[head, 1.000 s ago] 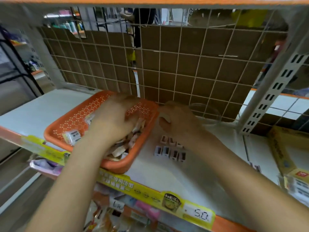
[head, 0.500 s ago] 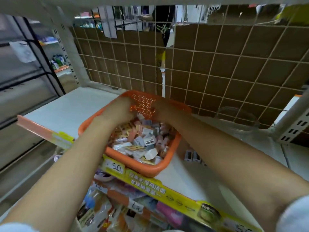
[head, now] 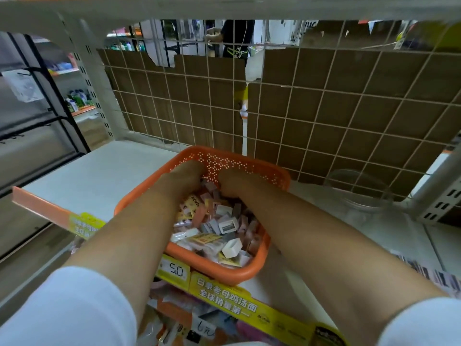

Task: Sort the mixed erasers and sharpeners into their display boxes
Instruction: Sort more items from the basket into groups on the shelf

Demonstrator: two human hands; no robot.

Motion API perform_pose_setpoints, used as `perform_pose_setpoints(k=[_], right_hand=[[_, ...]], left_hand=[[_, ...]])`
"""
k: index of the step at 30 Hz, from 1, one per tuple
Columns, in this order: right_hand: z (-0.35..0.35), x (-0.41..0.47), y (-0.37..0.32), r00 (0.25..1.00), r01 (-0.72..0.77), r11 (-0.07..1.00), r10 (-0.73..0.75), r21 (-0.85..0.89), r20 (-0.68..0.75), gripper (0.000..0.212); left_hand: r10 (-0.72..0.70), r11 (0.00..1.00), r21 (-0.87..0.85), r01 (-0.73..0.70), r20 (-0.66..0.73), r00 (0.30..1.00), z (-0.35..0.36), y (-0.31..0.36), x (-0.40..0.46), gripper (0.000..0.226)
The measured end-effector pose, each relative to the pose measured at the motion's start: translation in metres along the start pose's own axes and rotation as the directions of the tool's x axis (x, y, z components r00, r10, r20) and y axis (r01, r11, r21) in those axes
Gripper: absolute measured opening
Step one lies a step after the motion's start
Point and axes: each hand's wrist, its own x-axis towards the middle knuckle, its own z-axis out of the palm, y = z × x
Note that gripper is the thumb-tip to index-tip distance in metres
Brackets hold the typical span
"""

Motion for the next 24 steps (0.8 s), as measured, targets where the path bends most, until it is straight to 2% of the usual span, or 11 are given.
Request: perform_pose_setpoints(k=[4,11,14,18,20,22,24], right_hand=[[0.002,0.001,0.0,0.999,0.024,1.0,-0.025,0.02,0.034,0.039],[0.004,-0.001,0.007,0.995,0.079,0.996,-0.077,0.028,-0.059,0.042],[-0.007,-0.011,0.011,0.985,0.122,0.985,-0.105,0.119,-0.138,0.044],[-0.022,-0.023,0.02,0.963,0.205,0.944,-0.148,0.259,-0.224,0.044],[-0.029,-0.03,0.029,0.957,0.233,0.902,-0.147,0.363,-0.249,0.034],[-0.033,-0.042,0.034,0.95,0.261,0.849,-0.142,0.459,-0.279,0.027],[-0.034,-0.056,0.037,0.936,0.292,0.803,-0.13,0.52,-0.326,0.028]], left_hand=[[-0.007,1.0,-0.005,0.007,0.034,0.999,-0.001,0.004,0.0,0.008],[0.048,0.998,-0.043,-0.047,0.029,0.998,0.0,0.003,-0.005,0.012],[0.074,0.997,-0.016,-0.074,0.03,0.997,-0.009,0.006,-0.009,0.008],[0.142,0.99,0.016,-0.141,-0.044,0.989,-0.013,0.002,-0.003,0.04],[0.175,0.978,-0.096,-0.184,-0.101,0.979,-0.015,0.003,-0.007,0.052],[0.208,0.947,-0.215,-0.239,-0.157,0.966,-0.024,0.012,-0.025,0.046],[0.227,0.931,-0.24,-0.276,-0.213,0.95,-0.034,0.022,-0.044,0.034]])
